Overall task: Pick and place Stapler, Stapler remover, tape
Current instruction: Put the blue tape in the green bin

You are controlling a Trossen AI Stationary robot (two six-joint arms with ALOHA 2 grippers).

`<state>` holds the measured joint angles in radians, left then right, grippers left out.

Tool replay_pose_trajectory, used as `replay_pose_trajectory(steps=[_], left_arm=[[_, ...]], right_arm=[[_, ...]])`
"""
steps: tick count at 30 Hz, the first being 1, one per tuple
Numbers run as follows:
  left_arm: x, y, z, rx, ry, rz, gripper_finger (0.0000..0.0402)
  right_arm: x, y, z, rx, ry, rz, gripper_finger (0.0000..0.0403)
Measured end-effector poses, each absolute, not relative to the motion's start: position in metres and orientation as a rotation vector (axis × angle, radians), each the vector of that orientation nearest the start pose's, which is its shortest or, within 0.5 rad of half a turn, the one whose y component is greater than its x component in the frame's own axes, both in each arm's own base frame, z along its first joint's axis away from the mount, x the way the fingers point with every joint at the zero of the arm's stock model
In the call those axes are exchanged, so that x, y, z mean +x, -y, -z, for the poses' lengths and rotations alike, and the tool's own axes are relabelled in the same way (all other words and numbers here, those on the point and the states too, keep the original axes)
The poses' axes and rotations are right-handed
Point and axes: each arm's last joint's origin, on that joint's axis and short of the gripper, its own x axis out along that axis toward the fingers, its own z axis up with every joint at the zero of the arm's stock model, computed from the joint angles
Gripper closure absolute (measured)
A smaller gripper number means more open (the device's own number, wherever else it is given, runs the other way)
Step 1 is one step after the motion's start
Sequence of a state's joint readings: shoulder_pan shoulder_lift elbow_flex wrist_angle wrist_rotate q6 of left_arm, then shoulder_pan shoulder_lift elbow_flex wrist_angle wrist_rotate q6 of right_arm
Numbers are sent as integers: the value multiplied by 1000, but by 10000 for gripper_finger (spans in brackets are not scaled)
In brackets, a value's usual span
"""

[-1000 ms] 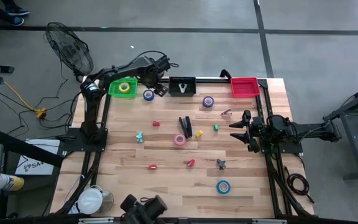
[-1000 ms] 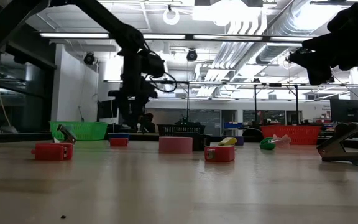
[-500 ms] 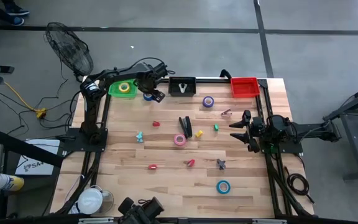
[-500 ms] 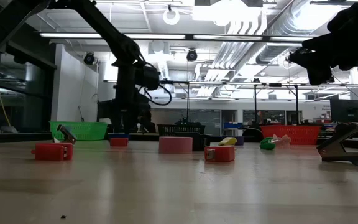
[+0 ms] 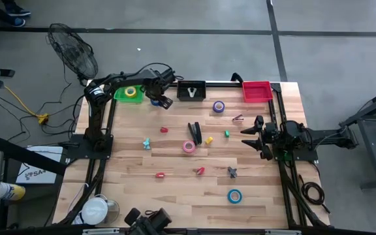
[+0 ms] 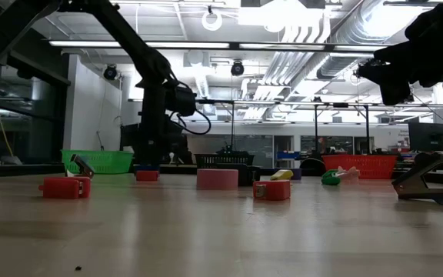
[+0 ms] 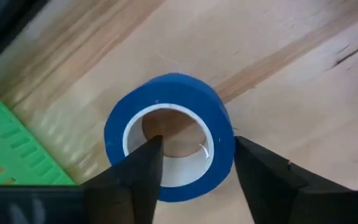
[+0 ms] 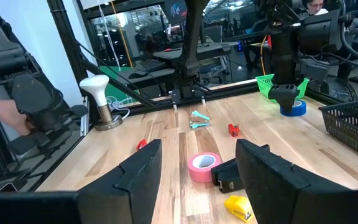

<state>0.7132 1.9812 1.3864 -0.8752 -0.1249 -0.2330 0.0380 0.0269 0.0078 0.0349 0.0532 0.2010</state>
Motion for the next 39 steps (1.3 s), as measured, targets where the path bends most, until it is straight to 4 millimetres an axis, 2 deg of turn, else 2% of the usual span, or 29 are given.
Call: replay_pose_trajectory(steps=[8,13,20,24,28,33,39], left_arm=[[277,-243,-154,-620,-1371,-841,295],[274,-240,-156,-624,-1423,-791,364],[278,-235,-178,-578,-1445,-775,368],[277,-229,-205,-535,-1379,-772,368],[267,-224,-231,-464,-1332,-868,368],[251,-234,-251,-518,-1218,-907,368],[225,-255,-251,-645,-1179,-1027,368]], right_arm=[[99,-2,-167,202,17,13,205],[99,-2,-168,202,18,13,205],[99,-2,-168,202,18,13,206],[99,-2,-167,202,17,13,206],[99,-2,-168,202,18,13,205],[99,-2,-168,202,18,13,205],[99,-2,-167,202,17,13,205]])
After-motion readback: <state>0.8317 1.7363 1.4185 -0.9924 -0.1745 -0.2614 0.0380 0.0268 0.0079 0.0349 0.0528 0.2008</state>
